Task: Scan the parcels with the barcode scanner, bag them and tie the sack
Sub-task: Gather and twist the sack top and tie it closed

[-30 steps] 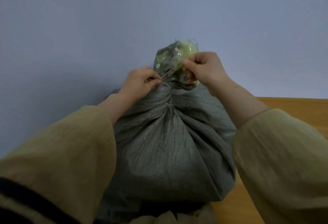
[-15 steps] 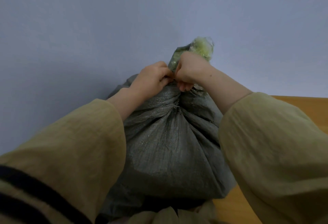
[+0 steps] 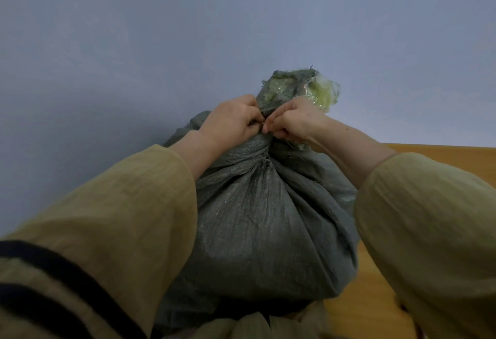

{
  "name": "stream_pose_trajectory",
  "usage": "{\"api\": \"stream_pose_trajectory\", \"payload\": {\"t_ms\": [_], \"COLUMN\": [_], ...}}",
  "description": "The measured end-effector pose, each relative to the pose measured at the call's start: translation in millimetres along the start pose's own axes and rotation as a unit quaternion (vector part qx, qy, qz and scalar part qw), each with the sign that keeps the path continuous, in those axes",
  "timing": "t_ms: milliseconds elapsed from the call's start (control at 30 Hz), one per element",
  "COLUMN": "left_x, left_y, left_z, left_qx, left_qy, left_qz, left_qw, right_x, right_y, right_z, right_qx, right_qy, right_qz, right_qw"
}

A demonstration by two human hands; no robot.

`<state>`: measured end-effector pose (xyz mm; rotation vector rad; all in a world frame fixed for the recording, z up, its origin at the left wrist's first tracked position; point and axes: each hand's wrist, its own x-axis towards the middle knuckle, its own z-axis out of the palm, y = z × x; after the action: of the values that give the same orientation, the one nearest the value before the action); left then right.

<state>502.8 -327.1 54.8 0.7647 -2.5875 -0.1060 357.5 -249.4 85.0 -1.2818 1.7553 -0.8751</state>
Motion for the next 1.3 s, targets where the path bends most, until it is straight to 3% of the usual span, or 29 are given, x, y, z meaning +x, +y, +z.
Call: {"api": "stream_pose_trajectory", "payload": {"t_ms": [200, 267, 367, 433, 500, 600, 667, 833, 900, 967, 1033, 1133, 1300], "left_x": [5, 4, -3, -5, -3, 3, 5, 4, 3, 4, 5, 10, 19], "left_y": [2, 4, 6, 7, 7, 7, 5, 2, 6, 12, 19, 27, 33], "left_z": [10, 12, 12, 12, 14, 14, 13, 15, 13, 12, 10, 6, 0], "left_qx": [0.01, 0.004, -0.035, -0.096, -0.175, -0.243, -0.286, -0.3, -0.275, -0.243, -0.264, -0.361, -0.549], "left_qy": [0.019, 0.001, 0.035, 0.06, 0.069, 0.089, 0.1, 0.129, 0.122, 0.117, 0.125, 0.156, 0.173], "left_qz": [-0.049, -0.057, -0.041, -0.102, -0.193, -0.271, -0.296, -0.334, -0.319, -0.299, -0.3, -0.349, -0.461], "left_qw": [0.999, 0.998, 0.998, 0.988, 0.963, 0.927, 0.906, 0.884, 0.899, 0.915, 0.908, 0.85, 0.675], "right_x": [-11, -14, -18, -16, -12, -6, 1, 21, 21, 19, 18, 20, 26], "right_y": [11, 8, -4, -14, -22, -23, -20, 3, 13, 17, 17, 16, 14], "right_z": [7, 6, -2, -9, -13, -9, -2, 11, 14, 16, 16, 18, 21], "right_qx": [0.083, 0.047, -0.071, -0.108, -0.116, -0.215, -0.302, -0.466, -0.464, -0.414, -0.368, -0.334, -0.247], "right_qy": [-0.01, -0.029, -0.052, -0.052, -0.002, 0.104, 0.097, 0.128, 0.145, 0.153, 0.157, 0.173, 0.185], "right_qz": [-0.022, -0.032, -0.05, -0.059, -0.091, -0.209, -0.252, -0.201, -0.178, -0.164, -0.147, -0.137, -0.105], "right_qw": [0.996, 0.998, 0.995, 0.991, 0.989, 0.948, 0.914, 0.852, 0.855, 0.882, 0.904, 0.916, 0.945]}}
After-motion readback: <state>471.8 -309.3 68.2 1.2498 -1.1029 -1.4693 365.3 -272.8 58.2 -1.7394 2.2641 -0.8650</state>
